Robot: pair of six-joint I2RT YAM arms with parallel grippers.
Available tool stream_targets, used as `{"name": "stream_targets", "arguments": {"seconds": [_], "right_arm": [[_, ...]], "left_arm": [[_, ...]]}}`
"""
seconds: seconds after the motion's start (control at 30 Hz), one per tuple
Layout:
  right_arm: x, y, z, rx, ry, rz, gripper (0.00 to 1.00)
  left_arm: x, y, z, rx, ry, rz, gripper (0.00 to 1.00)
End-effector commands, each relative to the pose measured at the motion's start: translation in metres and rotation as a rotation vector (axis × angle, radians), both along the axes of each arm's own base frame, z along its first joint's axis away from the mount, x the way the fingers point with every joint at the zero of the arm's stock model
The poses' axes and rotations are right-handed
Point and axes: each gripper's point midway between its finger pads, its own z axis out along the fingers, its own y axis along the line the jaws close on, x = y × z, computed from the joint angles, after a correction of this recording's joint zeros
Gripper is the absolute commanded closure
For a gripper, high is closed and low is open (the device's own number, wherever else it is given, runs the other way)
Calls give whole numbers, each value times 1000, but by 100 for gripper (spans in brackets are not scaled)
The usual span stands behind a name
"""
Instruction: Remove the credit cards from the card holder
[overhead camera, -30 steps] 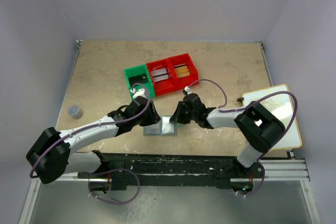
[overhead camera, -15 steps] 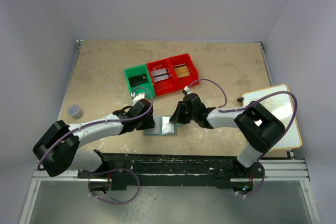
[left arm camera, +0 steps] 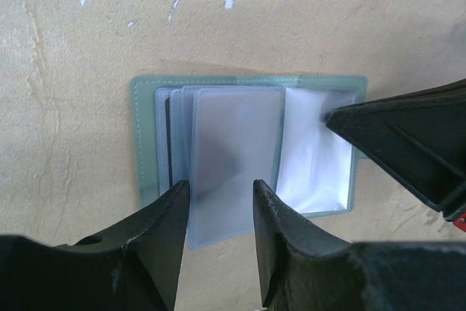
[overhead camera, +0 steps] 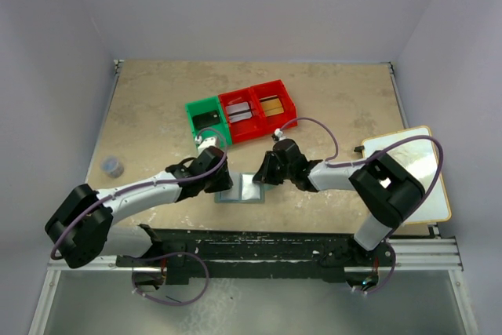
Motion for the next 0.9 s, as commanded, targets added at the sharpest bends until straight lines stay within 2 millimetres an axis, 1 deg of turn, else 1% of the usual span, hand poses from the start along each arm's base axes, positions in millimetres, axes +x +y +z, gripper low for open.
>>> {"name": "stream_targets", "arguments": {"seconds": [0.0,0.13,0.2,0.37,0.43,0.5,0.57,0.63,0.77,0.83,0.87], "right_arm": [[-5,-7,-15,-63,27,20,91],[-6,-7,-16,-64,29,20,91],[-5,-7,-15,-63,27,18,91],[-6,-7,-15,-65,28,16,91],[-5,-8,-14,-64,25,16,91],[-5,-8,-14,-64,25,14,91],[-6,-8,-14,-63,27,15,91],[-6,-7,-13,-60,27,16,92],[-5,-5,-13,-59,27,17,91],[-4,-5,-13,-60,30,15,91],[-4,-5,-13,-60,29,17,91]], "left_arm": [[15,-14,29,-49,-69,-2,62],[14,-13,26,-37,-62,-9,63],[12,-15,25,-52,-57,-15,63],[12,-30,32,-127,-61,-43,63],[13,-26,31,-103,-55,-26,63],[12,-17,27,-45,-40,-13,64],[13,-14,26,-18,-38,-22,66],[11,-18,26,-33,-39,-45,67],[7,-38,37,-138,-42,-109,68],[8,-42,40,-149,-44,-119,68],[9,-40,41,-128,-42,-117,68]]}}
